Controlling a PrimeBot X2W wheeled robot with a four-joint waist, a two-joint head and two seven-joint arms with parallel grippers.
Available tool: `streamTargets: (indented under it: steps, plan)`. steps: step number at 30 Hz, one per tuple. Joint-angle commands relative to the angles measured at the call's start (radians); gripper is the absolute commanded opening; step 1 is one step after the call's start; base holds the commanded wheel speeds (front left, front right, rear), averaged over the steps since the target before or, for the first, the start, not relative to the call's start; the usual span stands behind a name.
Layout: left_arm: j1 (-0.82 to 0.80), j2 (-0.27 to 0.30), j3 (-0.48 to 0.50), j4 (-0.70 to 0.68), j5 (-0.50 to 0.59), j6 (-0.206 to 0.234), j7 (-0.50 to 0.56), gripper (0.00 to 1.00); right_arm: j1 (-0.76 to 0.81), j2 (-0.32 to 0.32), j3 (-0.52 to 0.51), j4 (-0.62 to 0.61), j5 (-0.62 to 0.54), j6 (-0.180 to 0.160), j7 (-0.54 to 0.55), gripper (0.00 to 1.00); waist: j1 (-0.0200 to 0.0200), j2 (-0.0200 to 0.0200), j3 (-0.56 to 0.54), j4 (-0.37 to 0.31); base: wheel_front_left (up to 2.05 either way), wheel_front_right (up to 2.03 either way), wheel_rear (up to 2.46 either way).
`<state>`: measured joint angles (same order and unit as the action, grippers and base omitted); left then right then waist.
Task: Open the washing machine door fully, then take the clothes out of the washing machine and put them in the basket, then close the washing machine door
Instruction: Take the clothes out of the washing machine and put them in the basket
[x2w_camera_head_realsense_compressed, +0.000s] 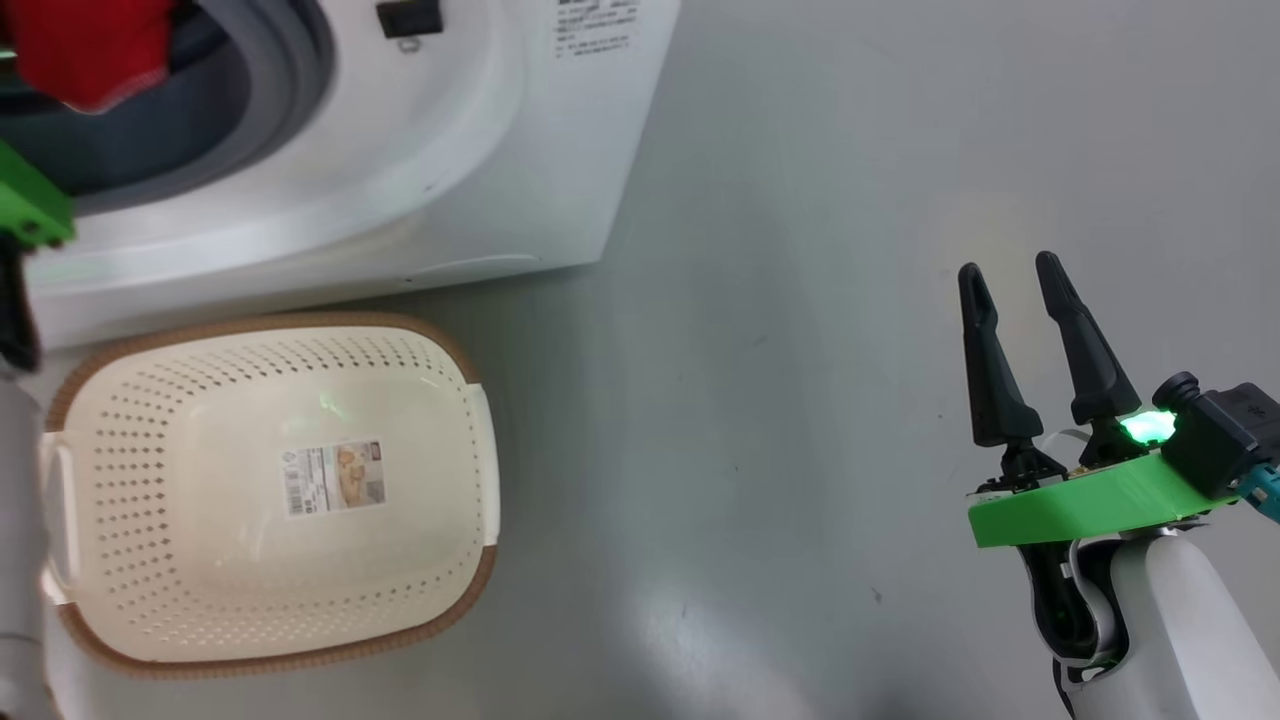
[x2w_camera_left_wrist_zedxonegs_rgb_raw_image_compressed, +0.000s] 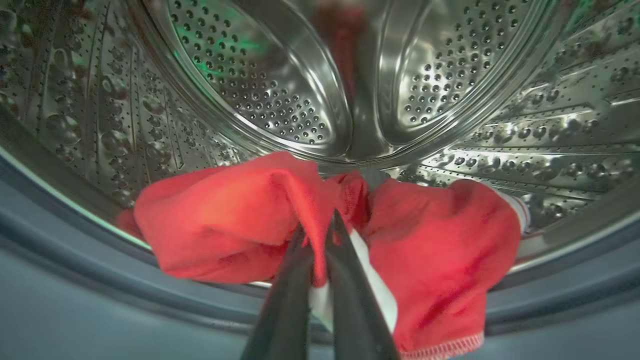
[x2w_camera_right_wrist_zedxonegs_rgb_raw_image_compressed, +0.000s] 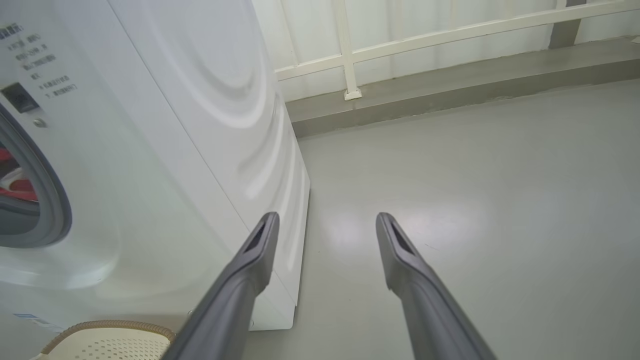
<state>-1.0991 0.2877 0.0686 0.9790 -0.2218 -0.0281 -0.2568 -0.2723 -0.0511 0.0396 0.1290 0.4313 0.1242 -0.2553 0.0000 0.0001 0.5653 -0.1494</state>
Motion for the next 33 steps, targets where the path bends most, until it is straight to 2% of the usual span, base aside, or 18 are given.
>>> streamTargets:
  steps: [1, 9, 18, 33]
  plan:
    - [0.029, 0.043, 0.022, -0.041, -0.001, -0.006, -0.005, 0.0, 0.005, 0.001, 0.011, -0.018, -0.002, 0.007, -0.006, 1.0, 0.0, -0.0001, -0.027, 0.019, 0.0, 0.0, 0.0]
    - [0.191, -0.013, 0.095, -0.277, 0.025, -0.028, -0.005, 0.0, 0.028, 0.001, 0.003, -0.005, -0.01, 0.007, -0.006, 1.0, 0.0, -0.0001, -0.096, 0.047, 0.0, 0.0, 0.0]
    - [0.335, -0.084, 0.163, -0.484, 0.071, -0.064, -0.005, 0.0, 0.06, 0.001, -0.019, -0.001, -0.015, 0.007, -0.006, 1.0, 0.0, -0.0001, -0.16, 0.075, 0.0, 0.0, 0.0]
    - [0.562, -0.164, 0.209, -0.863, 0.111, -0.099, -0.005, 0.0, 0.11, 0.001, -0.021, 0.002, -0.019, 0.007, -0.006, 1.0, 0.0, -0.0001, -0.236, 0.092, 0.0, 0.0, 0.0]
